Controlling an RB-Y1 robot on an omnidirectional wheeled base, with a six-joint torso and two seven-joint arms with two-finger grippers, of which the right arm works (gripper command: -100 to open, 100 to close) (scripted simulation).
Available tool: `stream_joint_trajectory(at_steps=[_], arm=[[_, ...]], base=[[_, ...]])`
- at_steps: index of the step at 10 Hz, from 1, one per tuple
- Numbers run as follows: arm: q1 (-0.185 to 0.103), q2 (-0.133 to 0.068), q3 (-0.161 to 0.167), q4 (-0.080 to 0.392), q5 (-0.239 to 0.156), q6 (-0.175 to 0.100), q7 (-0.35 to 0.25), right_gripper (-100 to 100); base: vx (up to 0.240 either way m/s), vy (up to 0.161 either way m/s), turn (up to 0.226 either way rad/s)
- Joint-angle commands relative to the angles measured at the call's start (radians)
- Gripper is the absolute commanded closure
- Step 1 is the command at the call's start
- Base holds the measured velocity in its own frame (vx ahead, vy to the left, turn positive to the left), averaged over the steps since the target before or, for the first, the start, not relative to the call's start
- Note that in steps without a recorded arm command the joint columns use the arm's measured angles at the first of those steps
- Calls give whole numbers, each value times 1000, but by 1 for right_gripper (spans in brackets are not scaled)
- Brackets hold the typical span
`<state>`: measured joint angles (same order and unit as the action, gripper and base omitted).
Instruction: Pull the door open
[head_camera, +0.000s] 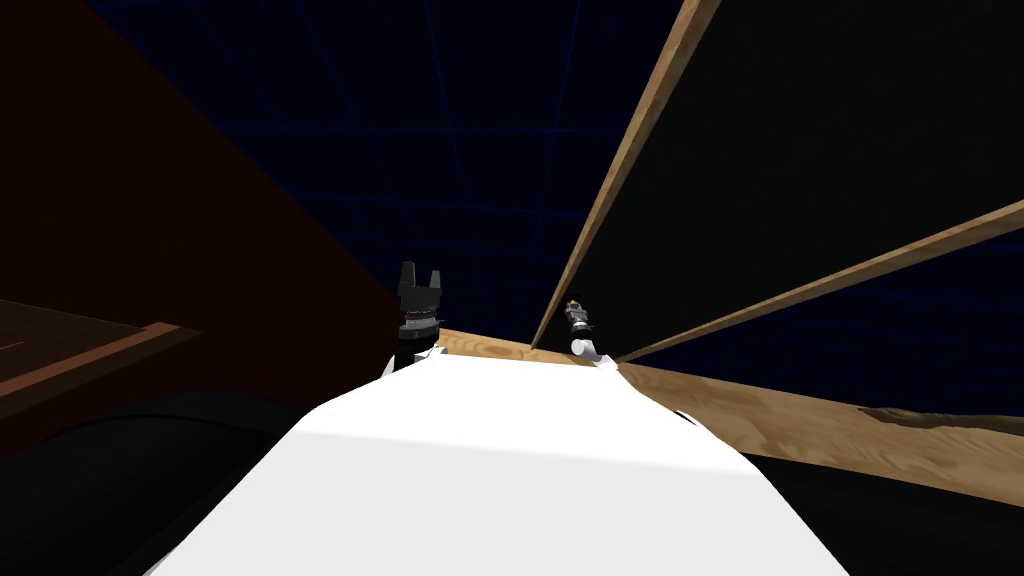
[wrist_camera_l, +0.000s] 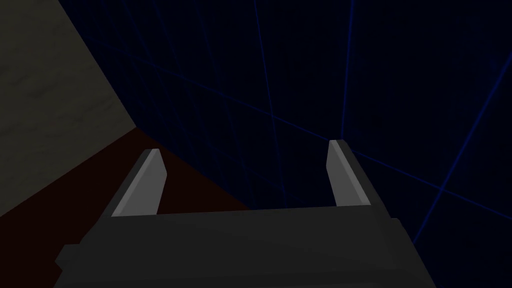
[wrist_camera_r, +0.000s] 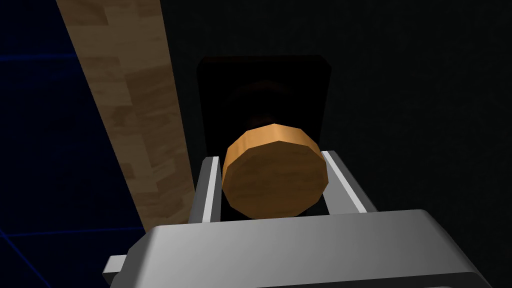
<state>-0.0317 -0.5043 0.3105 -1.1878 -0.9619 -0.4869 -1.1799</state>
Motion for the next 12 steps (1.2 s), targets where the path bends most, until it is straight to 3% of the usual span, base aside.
stream_joint_trajectory(at_steps=[1, 3, 4, 7, 12], arm=[[1, 4, 5, -2, 1, 2, 0, 100], [1, 4, 5, -2, 1, 2, 0, 100], [8, -17, 15, -8, -2, -5, -17, 100], [17, -44, 34, -21, -4, -15, -41, 100], [45, -121, 92, -58, -11, -45, -112, 100]], base=[[-14, -2, 6], [-3, 1, -2], [-85, -42, 119], [-158, -82, 121], [-206, -83, 158]])
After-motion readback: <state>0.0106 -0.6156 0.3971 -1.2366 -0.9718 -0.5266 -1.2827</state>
